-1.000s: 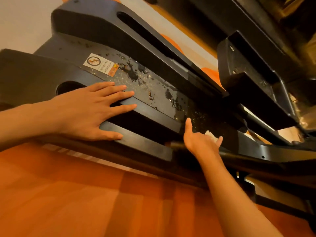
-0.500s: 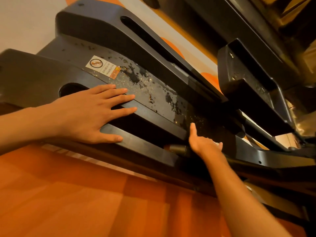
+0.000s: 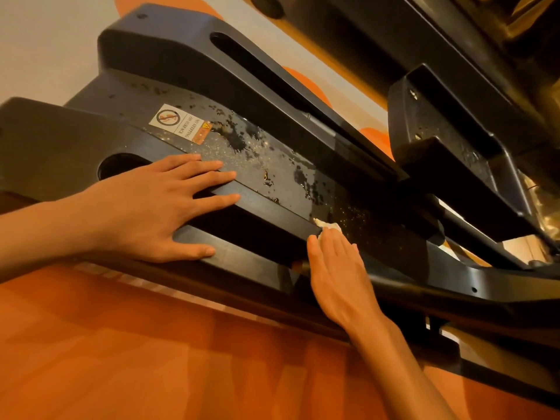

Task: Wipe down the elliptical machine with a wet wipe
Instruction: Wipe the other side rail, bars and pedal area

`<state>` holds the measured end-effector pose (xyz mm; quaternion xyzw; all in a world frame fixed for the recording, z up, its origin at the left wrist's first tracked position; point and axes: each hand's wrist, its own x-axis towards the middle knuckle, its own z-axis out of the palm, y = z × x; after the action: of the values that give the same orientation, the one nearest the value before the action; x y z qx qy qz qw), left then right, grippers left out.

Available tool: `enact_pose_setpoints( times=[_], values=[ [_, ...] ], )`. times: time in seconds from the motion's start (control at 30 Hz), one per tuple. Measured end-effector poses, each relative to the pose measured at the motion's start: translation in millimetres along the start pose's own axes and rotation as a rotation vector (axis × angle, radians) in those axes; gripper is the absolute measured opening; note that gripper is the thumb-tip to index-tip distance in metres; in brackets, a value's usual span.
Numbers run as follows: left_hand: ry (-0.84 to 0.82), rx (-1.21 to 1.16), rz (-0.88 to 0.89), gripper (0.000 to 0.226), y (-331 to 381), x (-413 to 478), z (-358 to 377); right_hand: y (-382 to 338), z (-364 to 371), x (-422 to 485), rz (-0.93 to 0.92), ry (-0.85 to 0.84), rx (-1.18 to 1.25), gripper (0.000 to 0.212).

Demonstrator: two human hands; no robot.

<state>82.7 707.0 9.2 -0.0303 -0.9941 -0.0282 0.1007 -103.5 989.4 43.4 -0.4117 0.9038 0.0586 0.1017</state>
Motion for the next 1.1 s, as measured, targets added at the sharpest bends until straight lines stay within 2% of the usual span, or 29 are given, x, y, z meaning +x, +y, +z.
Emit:
enact_pose_setpoints(
  times=[0.07,0.1,0.17,0.2,0.27,0.33,0.37,0.43,0.5,0.53,0.63,0.7,0.77,0.9,0.97,1.1],
  values=[
    [-0.027,-0.003,-0.002,0.088,1,0,-3,-4,-3,4,-0.030,-0.008,0.011,0.103],
    [-0.044,-0.006,-0.003,0.088,2,0,-4,-2,-2,8,-0.009,0.007,0.056,0.101],
    [-0.076,-0.014,-0.008,0.088,3,0,-6,11,0,15,0.118,-0.010,0.088,0.096],
    [-0.088,-0.020,-0.012,0.088,3,0,-7,20,-1,16,0.208,-0.034,0.037,0.101],
    [-0.105,-0.026,-0.017,0.088,3,0,-11,35,-10,16,0.456,-0.173,-0.094,0.111],
    [-0.111,-0.027,-0.023,0.088,3,0,-12,42,-24,18,0.636,-0.344,-0.122,0.110],
    [-0.112,-0.029,-0.028,0.088,3,-1,-12,41,-30,21,0.681,-0.374,-0.098,0.110],
    [-0.115,-0.034,-0.026,0.088,4,0,-13,30,-34,20,0.727,-0.293,-0.045,0.108],
    [-0.115,-0.031,-0.030,0.087,4,0,-14,3,-24,10,0.673,-0.092,0.081,0.103],
    [-0.114,-0.028,-0.031,0.086,4,0,-15,-17,-15,3,0.577,-0.025,0.148,0.103],
    [-0.128,-0.030,-0.018,0.086,5,1,-17,-73,5,-15,0.226,0.023,0.244,0.100],
    [-0.147,-0.048,-0.019,0.087,7,2,-17,-78,12,-16,0.130,0.052,0.191,0.100],
    [-0.164,-0.053,-0.028,0.087,7,1,-16,-56,15,-8,0.144,0.092,0.131,0.104],
    [-0.173,-0.063,-0.037,0.087,7,1,-19,-10,10,20,0.400,0.129,0.158,0.101],
    [-0.174,-0.065,-0.033,0.087,8,1,-19,-24,7,27,0.347,0.185,0.149,0.096],
    [-0.187,-0.078,-0.030,0.087,8,0,-20,-94,5,25,0.115,0.311,0.292,0.073]
  ],
)
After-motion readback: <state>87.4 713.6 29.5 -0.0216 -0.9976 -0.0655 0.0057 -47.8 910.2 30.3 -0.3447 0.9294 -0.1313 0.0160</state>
